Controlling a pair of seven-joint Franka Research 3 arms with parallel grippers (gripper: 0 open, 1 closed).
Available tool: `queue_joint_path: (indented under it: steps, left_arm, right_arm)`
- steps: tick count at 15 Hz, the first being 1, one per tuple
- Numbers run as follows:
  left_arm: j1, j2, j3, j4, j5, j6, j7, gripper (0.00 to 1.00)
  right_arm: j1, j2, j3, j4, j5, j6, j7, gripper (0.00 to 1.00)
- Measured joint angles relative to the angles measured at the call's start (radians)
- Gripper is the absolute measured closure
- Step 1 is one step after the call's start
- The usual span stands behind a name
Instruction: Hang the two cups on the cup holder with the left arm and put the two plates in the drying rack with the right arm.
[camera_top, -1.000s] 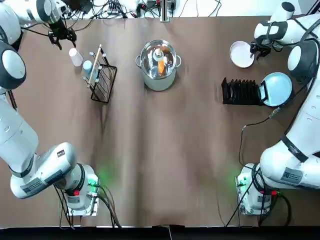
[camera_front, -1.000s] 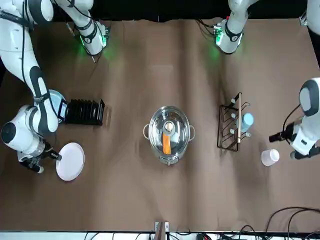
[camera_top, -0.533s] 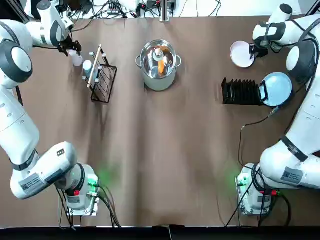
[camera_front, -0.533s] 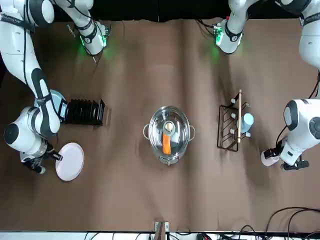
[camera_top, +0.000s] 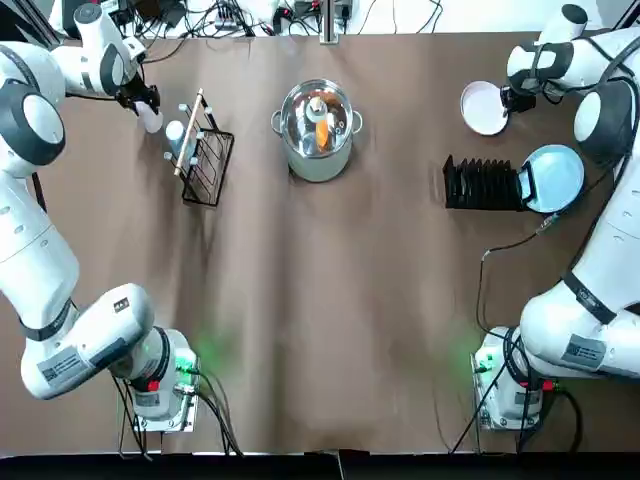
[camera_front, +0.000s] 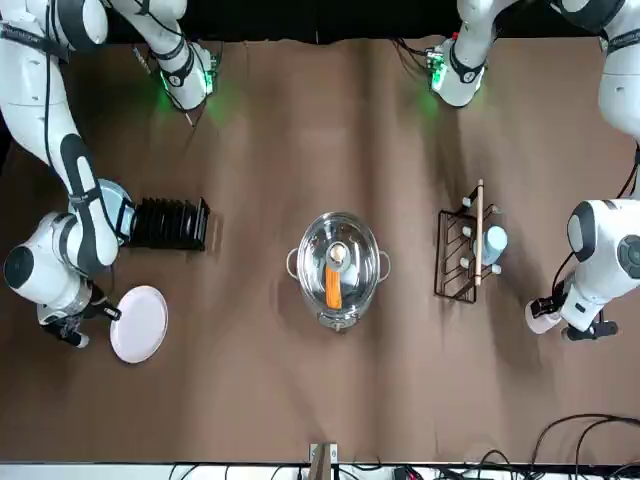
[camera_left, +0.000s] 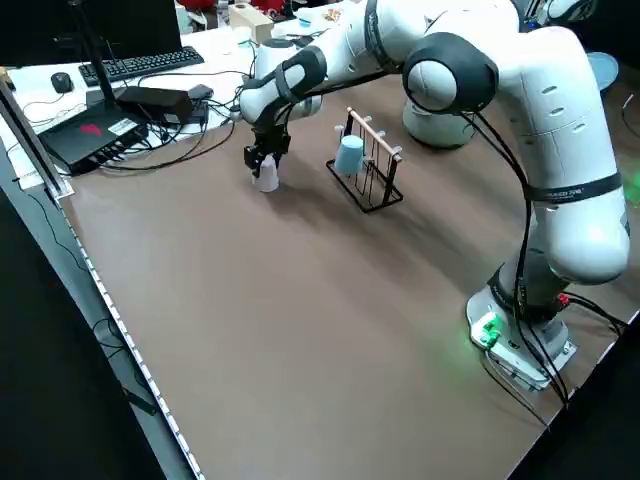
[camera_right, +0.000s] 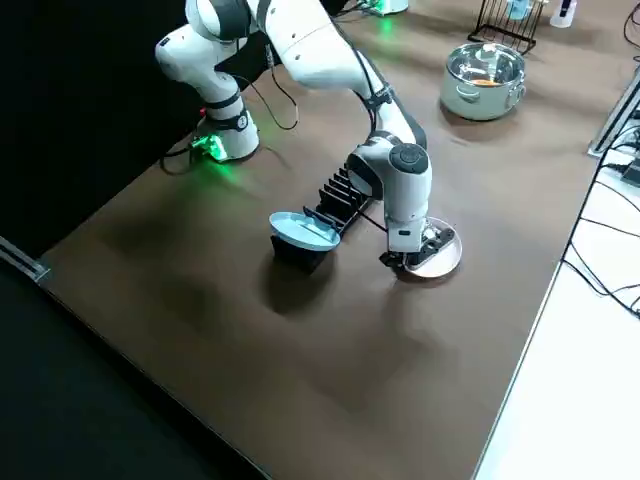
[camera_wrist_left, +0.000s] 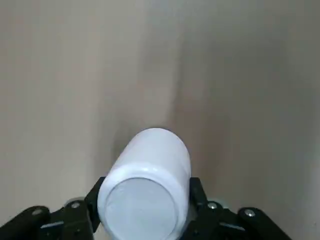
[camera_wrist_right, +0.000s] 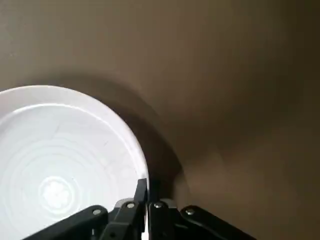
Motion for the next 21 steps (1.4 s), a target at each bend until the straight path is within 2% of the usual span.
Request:
queue_joint_path:
  steps: [4, 7, 8, 11, 14, 17, 21]
  left_arm:
    - [-0.003, 0.000, 0.000, 0.006, 0.000, 0.002, -0.011, 0.31]
    - [0.001, -0.020, -0.017, 0.026, 0.000, 0.001, -0.086, 0.31]
    - [0.002, -0.039, -0.035, 0.030, -0.001, -0.021, -0.126, 0.31]
    - [0.003, -0.122, -0.118, 0.037, -0.016, -0.187, -0.252, 0.31]
    - [0.000, -0.217, -0.178, 0.037, -0.117, -0.335, -0.329, 0.31]
    - [0.000, -0.276, -0.232, 0.035, -0.159, -0.435, -0.409, 0.31]
    - [-0.009, -0.284, -0.294, 0.015, -0.160, -0.482, -0.522, 0.31]
  right_arm:
    - [0.012, -0.041, 0.000, 0.027, -0.001, -0.118, 0.000, 0.96]
    - [0.027, -0.136, 0.000, 0.042, -0.038, -0.273, -0.001, 0.96]
    - [0.032, -0.175, 0.000, 0.043, -0.081, -0.324, -0.001, 0.96]
    - [0.043, -0.269, 0.001, 0.042, -0.245, -0.479, -0.001, 0.96]
    - [0.074, -0.312, 0.004, 0.038, -0.475, -0.644, -0.010, 0.96]
    - [0.101, -0.326, 0.004, 0.004, -0.589, -0.683, -0.020, 0.96]
    - [0.105, -0.361, 0.002, -0.085, -0.734, -0.682, -0.082, 0.96]
